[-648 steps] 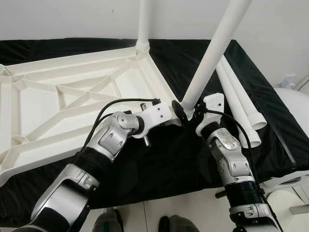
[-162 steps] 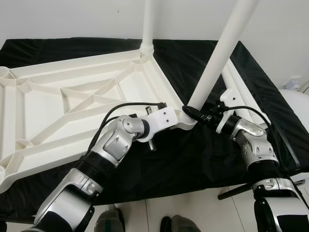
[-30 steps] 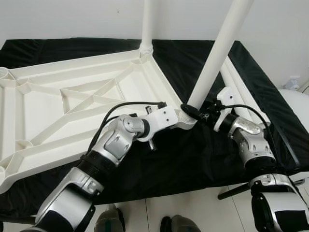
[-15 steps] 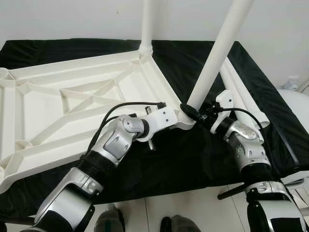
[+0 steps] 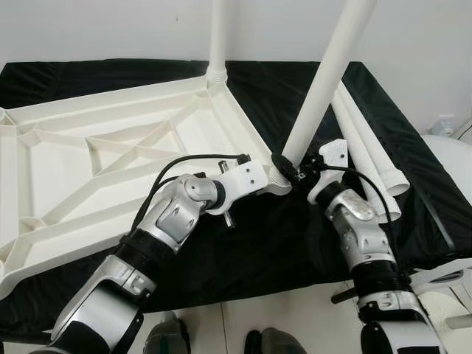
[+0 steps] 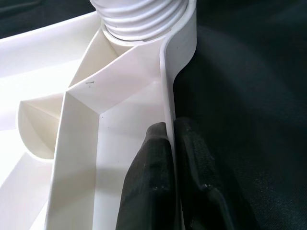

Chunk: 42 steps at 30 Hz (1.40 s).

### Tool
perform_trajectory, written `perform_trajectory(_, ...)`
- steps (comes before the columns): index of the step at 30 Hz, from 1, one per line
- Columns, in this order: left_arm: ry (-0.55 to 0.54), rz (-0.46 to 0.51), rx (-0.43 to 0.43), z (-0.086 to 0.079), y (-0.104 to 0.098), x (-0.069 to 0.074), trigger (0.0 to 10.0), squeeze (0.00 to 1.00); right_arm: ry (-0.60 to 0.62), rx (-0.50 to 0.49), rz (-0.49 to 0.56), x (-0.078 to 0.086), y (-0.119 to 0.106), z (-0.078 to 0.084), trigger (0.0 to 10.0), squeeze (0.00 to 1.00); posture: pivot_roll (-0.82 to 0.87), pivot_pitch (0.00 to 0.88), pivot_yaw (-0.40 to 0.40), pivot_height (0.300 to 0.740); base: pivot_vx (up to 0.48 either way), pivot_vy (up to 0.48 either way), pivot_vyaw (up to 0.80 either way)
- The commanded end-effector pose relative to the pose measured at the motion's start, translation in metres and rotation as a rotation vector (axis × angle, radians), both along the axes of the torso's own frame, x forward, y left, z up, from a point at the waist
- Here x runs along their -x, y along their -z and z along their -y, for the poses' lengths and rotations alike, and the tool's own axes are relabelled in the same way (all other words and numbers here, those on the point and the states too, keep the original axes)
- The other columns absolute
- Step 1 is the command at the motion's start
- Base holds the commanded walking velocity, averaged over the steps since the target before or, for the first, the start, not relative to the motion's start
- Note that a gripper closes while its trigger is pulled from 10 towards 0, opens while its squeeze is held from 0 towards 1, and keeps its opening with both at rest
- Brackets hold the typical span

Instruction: Building children table

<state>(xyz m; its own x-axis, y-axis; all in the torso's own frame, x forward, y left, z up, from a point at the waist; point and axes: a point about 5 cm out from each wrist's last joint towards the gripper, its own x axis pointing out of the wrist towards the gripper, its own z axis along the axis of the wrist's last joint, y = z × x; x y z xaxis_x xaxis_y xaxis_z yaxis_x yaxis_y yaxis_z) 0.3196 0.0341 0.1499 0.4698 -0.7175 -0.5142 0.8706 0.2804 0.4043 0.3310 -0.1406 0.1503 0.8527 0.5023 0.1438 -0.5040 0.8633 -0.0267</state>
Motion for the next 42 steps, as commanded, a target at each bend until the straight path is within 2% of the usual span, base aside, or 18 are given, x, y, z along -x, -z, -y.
perform_trajectory(1, 0.057, 0.027, 0.011, 0.013, -0.005, 0.005, 10.0, 0.0, -0.022, -0.029, 0.022, 0.002, -0.006, -0.016, 10.0, 0.0, 0.0, 0.056, -0.029, 0.74, 0.0, 0.0, 0.0)
perform_trajectory(9, 0.054, 0.024, 0.009, 0.011, -0.005, 0.005, 10.0, 0.0, 0.099, -0.085, 0.043, 0.01, -0.012, -0.038, 10.0, 0.0, 0.0, 0.063, -0.025, 0.74, 0.0, 0.0, 0.0)
perform_trajectory(12, 0.055, 0.024, 0.009, 0.011, -0.005, 0.005, 10.0, 0.0, 0.122, -0.084, 0.045, 0.011, -0.012, -0.041, 10.0, 0.0, -0.01, 0.064, -0.023, 0.74, 0.0, 0.0, 0.0)
perform_trajectory(14, 0.059, 0.025, 0.008, 0.012, -0.005, 0.005, 10.0, 0.0, 0.181, -0.096, 0.03, 0.011, -0.012, -0.044, 10.0, 0.0, -0.01, 0.066, -0.024, 0.74, 0.0, 0.0, 0.0)
perform_trajectory(15, 0.059, 0.025, 0.008, 0.012, -0.005, 0.005, 10.0, 0.0, 0.181, -0.096, 0.03, 0.011, -0.012, -0.044, 10.0, 0.0, -0.01, 0.066, -0.024, 0.74, 0.0, 0.0, 0.0)
perform_trajectory(16, 0.064, 0.026, 0.009, 0.013, -0.006, 0.005, 10.0, 0.0, 0.261, -0.092, 0.025, 0.01, -0.011, -0.046, 10.0, 0.0, -0.02, 0.068, -0.022, 0.74, 0.0, 0.0, 0.0)
perform_trajectory(17, 0.066, 0.026, 0.01, 0.014, -0.006, 0.005, 10.0, 0.0, 0.291, -0.097, 0.021, 0.01, -0.011, -0.046, 10.0, 0.0, -0.02, 0.068, -0.022, 0.74, 0.0, 0.0, 0.0)
perform_trajectory(28, 0.074, 0.026, 0.011, 0.016, -0.006, 0.005, 10.0, 0.0, 0.38, -0.1, 0.004, 0.012, -0.011, -0.04, 10.0, 0.0, -0.02, 0.062, -0.026, 0.74, 0.0, 0.0, 0.0)
perform_trajectory(29, 0.074, 0.027, 0.01, 0.016, -0.006, 0.005, 10.0, 0.0, 0.381, -0.1, 0.0, 0.012, -0.01, -0.04, 10.0, 0.2, -0.02, 0.064, -0.029, 0.74, 0.0, 0.0, 0.0)
perform_trajectory(30, 0.074, 0.027, 0.01, 0.016, -0.006, 0.005, 10.0, 0.0, 0.382, -0.101, -0.004, 0.012, -0.01, -0.04, 10.0, 0.2, -0.02, 0.064, -0.029, 0.74, 0.0, 0.0, 0.0)
perform_trajectory(31, 0.075, 0.027, 0.01, 0.016, -0.006, 0.005, 10.0, 0.0, 0.37, -0.109, -0.004, 0.012, -0.011, -0.04, 10.0, 1.0, -0.02, 0.066, -0.033, 0.74, 0.0, 0.0, 0.0)
perform_trajectory(36, 0.08, 0.023, 0.012, 0.018, -0.005, 0.007, 10.0, 0.0, 0.362, -0.09, 0.008, 0.012, -0.012, -0.035, 10.0, 1.0, -0.02, 0.072, -0.043, 0.74, 0.0, 0.0, 0.0)
perform_trajectory(37, 0.081, 0.023, 0.012, 0.018, -0.005, 0.007, 10.0, 0.0, 0.359, -0.085, 0.013, 0.012, -0.012, -0.034, 10.0, 0.85, -0.02, 0.072, -0.043, 0.74, 0.0, 0.0, 0.0)
perform_trajectory(38, 0.081, 0.021, 0.012, 0.017, -0.004, 0.008, 10.0, 0.0, 0.334, -0.085, 0.009, 0.013, -0.011, -0.034, 10.0, 0.0, -0.02, 0.063, -0.038, 0.74, 0.0, 0.0, 0.0)
perform_trajectory(42, 0.08, 0.018, 0.012, 0.017, -0.002, 0.009, 10.0, 0.0, 0.271, -0.082, -0.016, 0.015, -0.006, -0.032, 10.0, 0.0, -0.02, 0.057, -0.033, 0.74, 0.0, 0.0, 0.0)
